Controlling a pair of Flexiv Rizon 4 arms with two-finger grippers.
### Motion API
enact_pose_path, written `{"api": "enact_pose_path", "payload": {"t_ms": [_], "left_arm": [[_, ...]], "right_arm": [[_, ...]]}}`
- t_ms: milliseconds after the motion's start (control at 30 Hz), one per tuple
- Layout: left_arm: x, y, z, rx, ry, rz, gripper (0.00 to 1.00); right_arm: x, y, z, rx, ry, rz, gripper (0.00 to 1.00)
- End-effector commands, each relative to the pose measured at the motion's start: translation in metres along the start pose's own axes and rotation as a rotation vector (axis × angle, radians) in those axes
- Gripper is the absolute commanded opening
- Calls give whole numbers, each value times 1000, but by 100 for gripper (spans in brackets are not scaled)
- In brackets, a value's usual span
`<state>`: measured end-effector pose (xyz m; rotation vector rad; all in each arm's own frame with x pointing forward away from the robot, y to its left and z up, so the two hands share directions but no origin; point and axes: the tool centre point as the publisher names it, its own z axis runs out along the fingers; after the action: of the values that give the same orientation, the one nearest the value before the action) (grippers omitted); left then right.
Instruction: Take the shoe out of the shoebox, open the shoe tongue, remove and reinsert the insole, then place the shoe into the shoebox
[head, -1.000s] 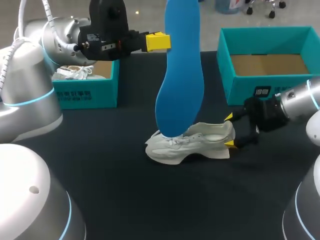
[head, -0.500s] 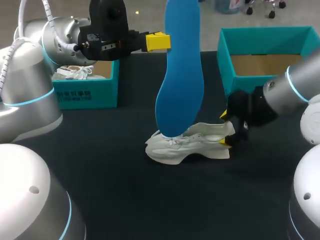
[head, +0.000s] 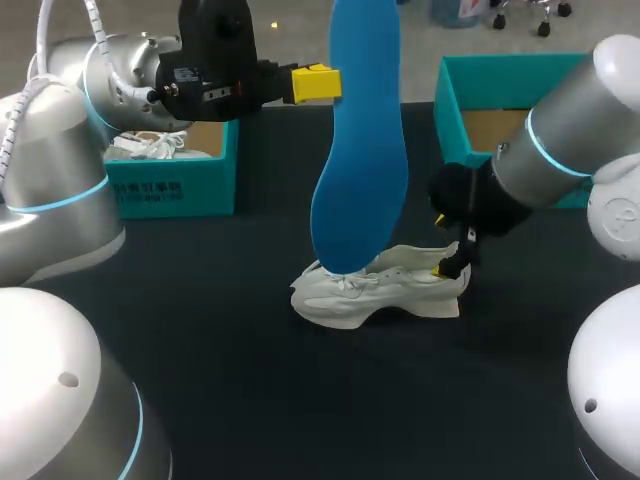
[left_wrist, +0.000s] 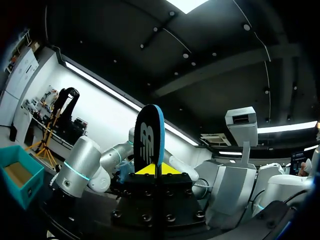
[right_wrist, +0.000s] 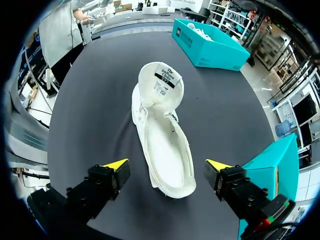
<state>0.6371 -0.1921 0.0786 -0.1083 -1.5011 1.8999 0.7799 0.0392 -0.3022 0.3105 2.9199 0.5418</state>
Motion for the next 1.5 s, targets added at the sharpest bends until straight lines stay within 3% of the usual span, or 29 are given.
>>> {"api": "enact_pose_path", "payload": {"t_ms": [33,500,1500], "left_arm": [[-1,0,0,0,2,0,0],[-1,0,0,0,2,0,0],[-1,0,0,0,2,0,0]], "right_arm": [[-7,7,-7,282,10,-6,100],[-16,5,-3,397,47,-83,100],[-10,-2,5,367,55,-90,100]]}}
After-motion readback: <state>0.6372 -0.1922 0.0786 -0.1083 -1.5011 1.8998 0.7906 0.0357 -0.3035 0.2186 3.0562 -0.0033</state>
